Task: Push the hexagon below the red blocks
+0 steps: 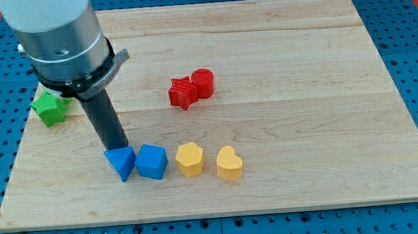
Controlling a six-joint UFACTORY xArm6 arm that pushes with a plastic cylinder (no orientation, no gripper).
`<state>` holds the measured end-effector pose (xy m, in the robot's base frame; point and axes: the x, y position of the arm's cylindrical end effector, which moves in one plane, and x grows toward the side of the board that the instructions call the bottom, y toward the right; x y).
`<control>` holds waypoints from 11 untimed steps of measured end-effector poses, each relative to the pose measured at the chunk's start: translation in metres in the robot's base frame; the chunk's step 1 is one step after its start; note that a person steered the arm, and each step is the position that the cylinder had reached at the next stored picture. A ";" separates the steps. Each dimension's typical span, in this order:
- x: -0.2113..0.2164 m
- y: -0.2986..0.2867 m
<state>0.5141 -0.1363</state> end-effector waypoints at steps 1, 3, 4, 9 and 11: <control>0.021 -0.044; 0.067 -0.047; 0.098 -0.031; 0.030 0.106; -0.052 0.166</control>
